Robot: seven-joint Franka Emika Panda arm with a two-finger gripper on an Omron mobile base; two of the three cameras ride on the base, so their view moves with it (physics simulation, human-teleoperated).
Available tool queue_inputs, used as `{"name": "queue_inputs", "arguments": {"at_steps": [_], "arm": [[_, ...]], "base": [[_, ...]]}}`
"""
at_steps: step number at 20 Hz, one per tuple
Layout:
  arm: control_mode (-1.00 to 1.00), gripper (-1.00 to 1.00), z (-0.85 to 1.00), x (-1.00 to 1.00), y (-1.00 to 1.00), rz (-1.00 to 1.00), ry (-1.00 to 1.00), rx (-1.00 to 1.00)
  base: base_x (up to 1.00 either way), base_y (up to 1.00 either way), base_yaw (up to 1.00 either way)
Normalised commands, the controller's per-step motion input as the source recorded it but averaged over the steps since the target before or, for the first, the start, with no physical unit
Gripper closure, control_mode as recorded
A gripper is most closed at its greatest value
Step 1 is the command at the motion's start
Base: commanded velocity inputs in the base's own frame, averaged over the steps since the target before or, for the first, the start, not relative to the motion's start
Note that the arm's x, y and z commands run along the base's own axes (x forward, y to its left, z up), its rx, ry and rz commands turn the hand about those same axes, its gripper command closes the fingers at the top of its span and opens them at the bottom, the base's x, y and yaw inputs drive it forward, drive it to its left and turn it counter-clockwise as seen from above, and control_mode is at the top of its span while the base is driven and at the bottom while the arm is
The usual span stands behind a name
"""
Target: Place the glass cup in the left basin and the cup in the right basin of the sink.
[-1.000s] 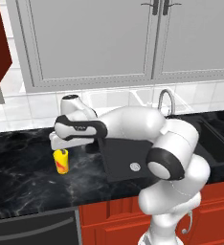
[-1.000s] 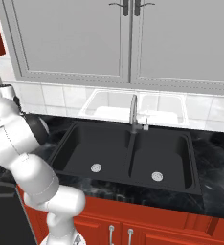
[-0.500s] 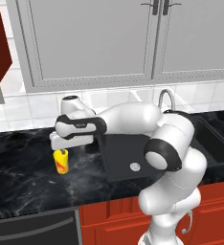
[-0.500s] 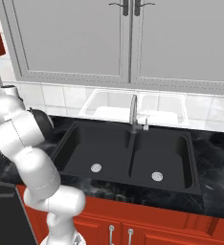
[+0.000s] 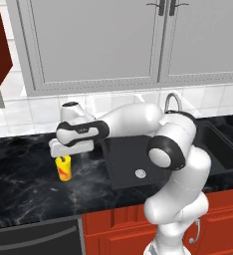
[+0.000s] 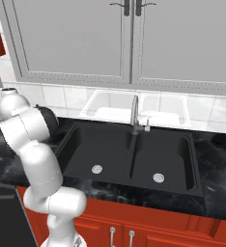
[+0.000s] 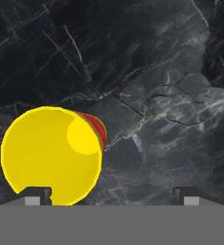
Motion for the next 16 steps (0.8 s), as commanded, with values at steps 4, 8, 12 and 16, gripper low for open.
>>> {"name": "queue_inputs", "arguments": {"at_steps": [4, 8, 12, 16], "arm": [[-1.00, -1.00, -0.17, 0.14, 0.19, 0.00, 0.02, 0.00], [-1.00, -1.00, -0.12, 0.15, 0.12, 0.00, 0.02, -0.01], [-1.00, -1.00, -0.08, 0.14, 0.08, 0.00, 0.01, -0.01], [-1.00, -1.00, -0.03, 0.11, 0.02, 0.00, 0.00, -0.02]], "base": [[0.00, 0.00, 0.00], [0.00, 0.00, 0.00], [0.00, 0.00, 0.00], [0.00, 0.00, 0.00]]}}
